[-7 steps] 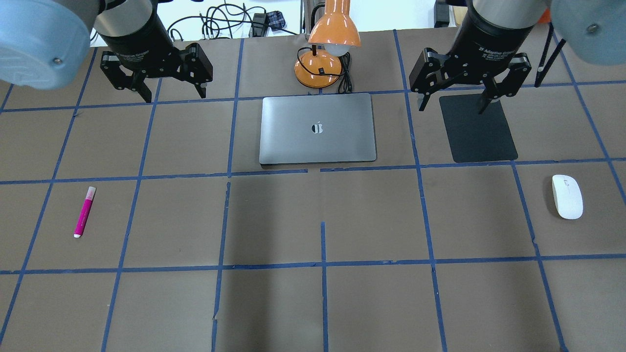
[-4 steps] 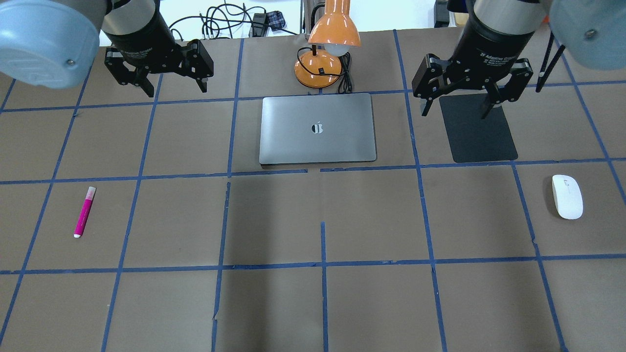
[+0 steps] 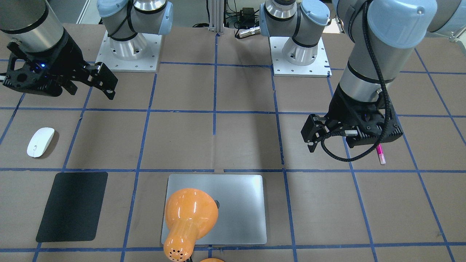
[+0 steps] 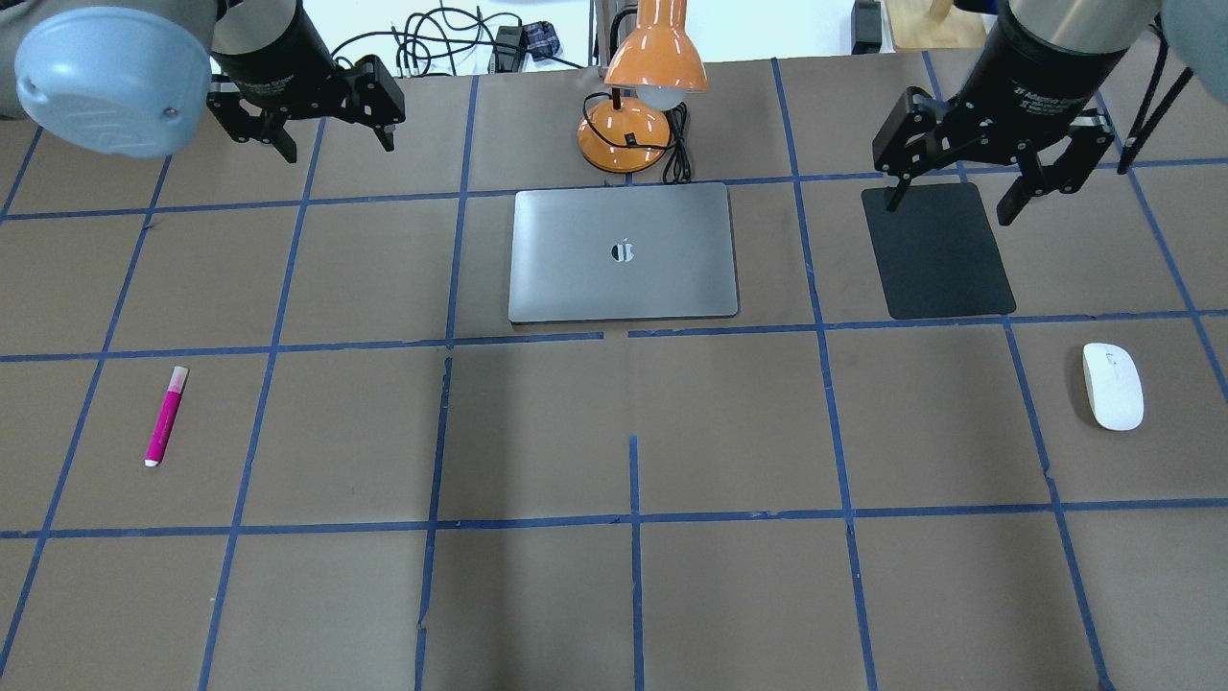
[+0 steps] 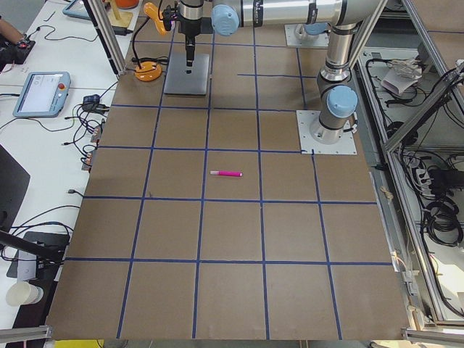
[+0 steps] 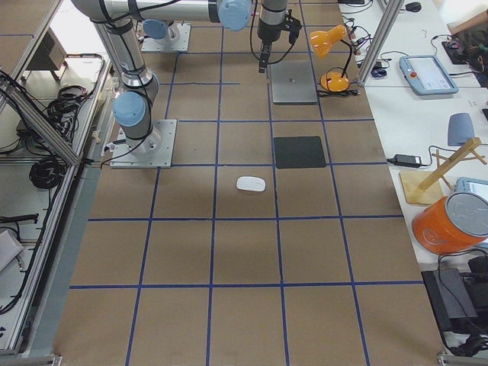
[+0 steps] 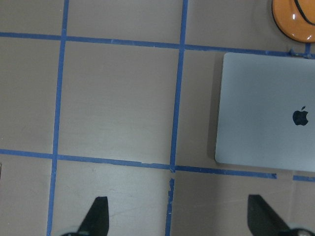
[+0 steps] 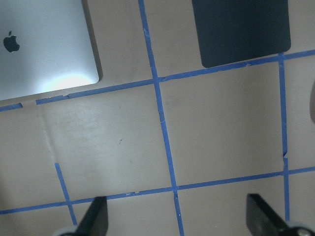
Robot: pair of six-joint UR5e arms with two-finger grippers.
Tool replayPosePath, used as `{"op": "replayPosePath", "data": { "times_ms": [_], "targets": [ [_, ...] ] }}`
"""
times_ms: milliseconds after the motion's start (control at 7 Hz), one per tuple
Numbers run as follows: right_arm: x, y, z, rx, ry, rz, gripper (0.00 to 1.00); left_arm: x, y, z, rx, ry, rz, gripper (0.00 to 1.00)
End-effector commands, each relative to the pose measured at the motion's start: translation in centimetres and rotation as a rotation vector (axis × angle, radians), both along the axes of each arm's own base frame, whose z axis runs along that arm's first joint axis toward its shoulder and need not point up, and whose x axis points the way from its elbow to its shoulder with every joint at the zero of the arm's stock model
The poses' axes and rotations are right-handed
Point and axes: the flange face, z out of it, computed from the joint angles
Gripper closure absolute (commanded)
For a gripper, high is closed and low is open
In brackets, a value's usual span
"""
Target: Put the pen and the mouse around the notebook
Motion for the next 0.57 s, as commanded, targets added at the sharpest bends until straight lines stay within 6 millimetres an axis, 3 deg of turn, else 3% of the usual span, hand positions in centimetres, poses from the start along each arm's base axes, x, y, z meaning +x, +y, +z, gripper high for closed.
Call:
{"op": "replayPosePath", "data": {
  "times_ms": [0,143,429],
  "targets": [
    [-0.6,0.3,-0.7,0.049,0.011,-0.010,0.00,0.6,-2.7,-1.6,-0.057,-0.002,-0.001,0.00],
    [-0.7,0.3,-0.7,0.049,0.024,-0.007,0.00,1.0,-4.2,-1.3,-0.077,-0.002,0.005,0.00],
    [-1.5,-1.0,-2.7,0.067,0.026,-0.010,0.00,2.5,-7.5,-1.1,-0.098,-0.002,0.023,0.00]
  ]
}}
